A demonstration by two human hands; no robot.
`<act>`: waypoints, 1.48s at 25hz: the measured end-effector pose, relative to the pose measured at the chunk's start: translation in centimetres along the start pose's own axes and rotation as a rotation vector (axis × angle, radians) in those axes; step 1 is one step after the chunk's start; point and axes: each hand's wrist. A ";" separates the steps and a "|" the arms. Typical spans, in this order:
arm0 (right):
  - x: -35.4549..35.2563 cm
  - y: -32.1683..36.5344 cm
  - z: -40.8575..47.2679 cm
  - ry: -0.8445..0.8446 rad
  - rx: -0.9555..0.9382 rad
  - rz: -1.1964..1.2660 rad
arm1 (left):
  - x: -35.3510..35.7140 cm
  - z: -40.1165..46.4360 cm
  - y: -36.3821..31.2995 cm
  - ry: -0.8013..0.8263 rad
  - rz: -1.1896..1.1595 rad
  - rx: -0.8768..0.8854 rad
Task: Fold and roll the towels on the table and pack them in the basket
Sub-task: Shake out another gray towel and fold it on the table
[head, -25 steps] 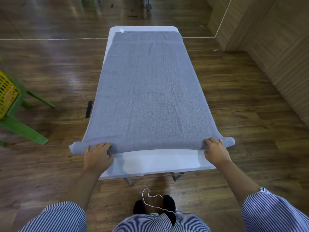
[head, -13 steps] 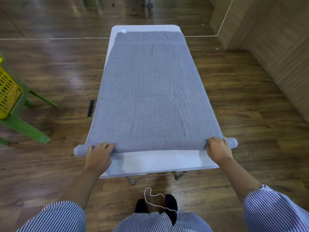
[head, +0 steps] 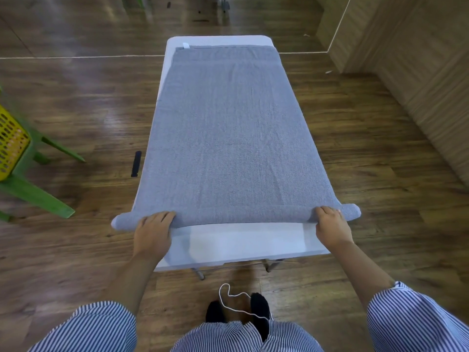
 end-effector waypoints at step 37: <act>2.9 0.8 2.7 -0.150 -0.023 0.053 | 1.3 2.5 -0.5 -0.006 -0.058 0.109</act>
Point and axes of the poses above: each hand's wrist, its own z-axis towards the middle knuckle, its own x-axis out of the palm, y = z × x, and after that the axes turned 14 degrees about -y, right-handed
